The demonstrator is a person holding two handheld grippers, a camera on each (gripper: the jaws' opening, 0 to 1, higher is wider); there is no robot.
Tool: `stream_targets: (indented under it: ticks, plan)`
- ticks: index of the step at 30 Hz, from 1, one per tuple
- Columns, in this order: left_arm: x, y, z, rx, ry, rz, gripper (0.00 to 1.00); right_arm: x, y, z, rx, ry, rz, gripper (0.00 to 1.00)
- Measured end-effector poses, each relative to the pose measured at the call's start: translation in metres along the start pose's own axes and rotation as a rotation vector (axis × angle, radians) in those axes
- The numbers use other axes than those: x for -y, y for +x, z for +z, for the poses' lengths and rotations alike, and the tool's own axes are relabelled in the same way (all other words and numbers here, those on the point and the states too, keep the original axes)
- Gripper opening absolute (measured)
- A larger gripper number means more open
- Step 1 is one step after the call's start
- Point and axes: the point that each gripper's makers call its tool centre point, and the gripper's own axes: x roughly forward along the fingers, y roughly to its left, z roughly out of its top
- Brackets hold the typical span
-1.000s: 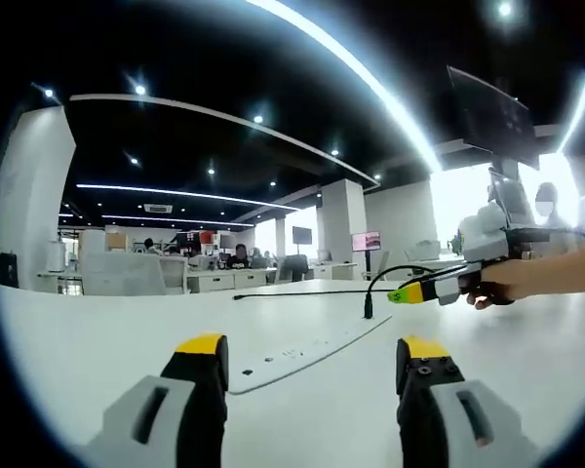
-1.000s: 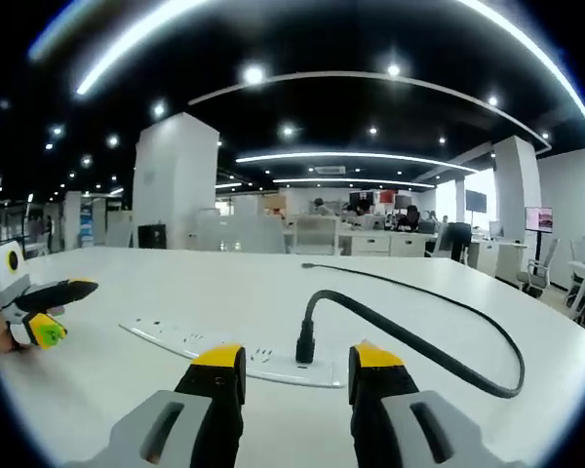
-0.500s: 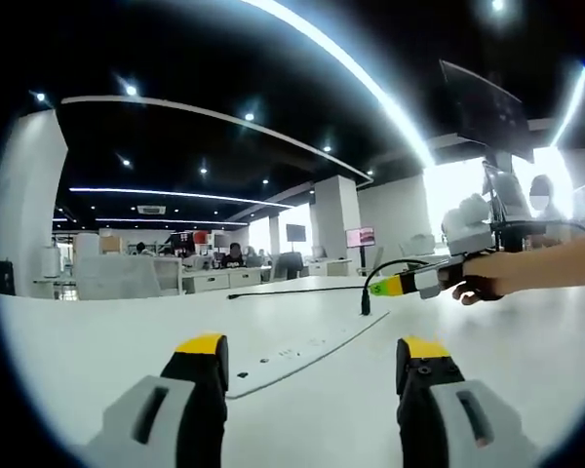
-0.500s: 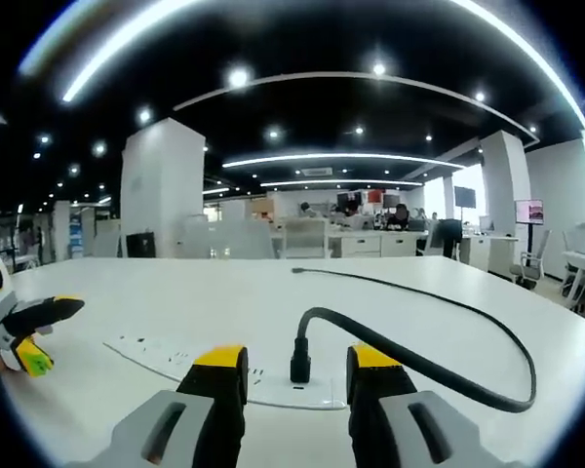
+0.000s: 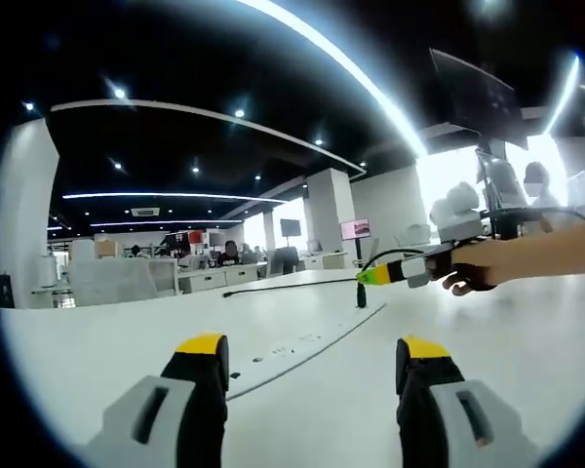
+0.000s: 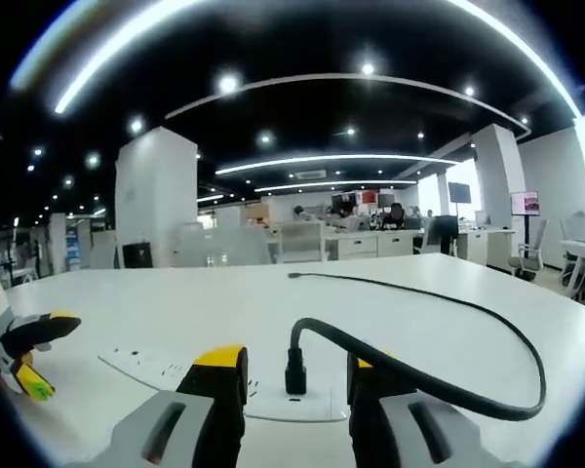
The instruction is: Locate the USB plug end of the data cable currently connected to the USB port on the desk. Grip the plug, withdraw it from the port, and place it onto the desktop.
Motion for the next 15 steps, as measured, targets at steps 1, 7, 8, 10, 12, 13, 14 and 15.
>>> stream_targets:
  ticks: [1, 7, 8, 10, 12, 13, 14, 15]
  plan:
    - [0.001, 0.000, 0.000, 0.000, 0.001, -0.002, 0.70, -0.001, 0.000, 0.000, 0.002, 0.002, 0.000, 0.42]
    - [0.003, 0.002, 0.000, -0.003, 0.004, -0.004, 0.70, -0.009, 0.006, 0.002, 0.011, 0.006, 0.008, 0.42]
    - [0.004, 0.002, 0.000, -0.004, 0.004, -0.005, 0.70, -0.010, 0.008, 0.003, 0.012, 0.005, 0.007, 0.42]
    - [0.004, 0.001, 0.001, -0.003, 0.002, -0.005, 0.70, -0.011, 0.009, 0.004, 0.016, 0.007, 0.009, 0.41]
    - [0.004, 0.000, 0.001, -0.002, -0.001, -0.004, 0.70, -0.012, 0.010, 0.005, 0.022, 0.013, 0.010, 0.41]
    - [0.003, 0.000, 0.001, -0.002, -0.002, -0.003, 0.70, -0.013, 0.011, 0.005, 0.023, 0.014, 0.010, 0.40]
    - [0.003, -0.001, 0.002, 0.000, -0.004, -0.003, 0.70, -0.013, 0.013, 0.005, 0.023, 0.017, 0.012, 0.40]
    - [0.003, -0.001, 0.002, 0.001, -0.007, -0.005, 0.70, -0.014, 0.014, 0.005, 0.023, 0.018, 0.012, 0.40]
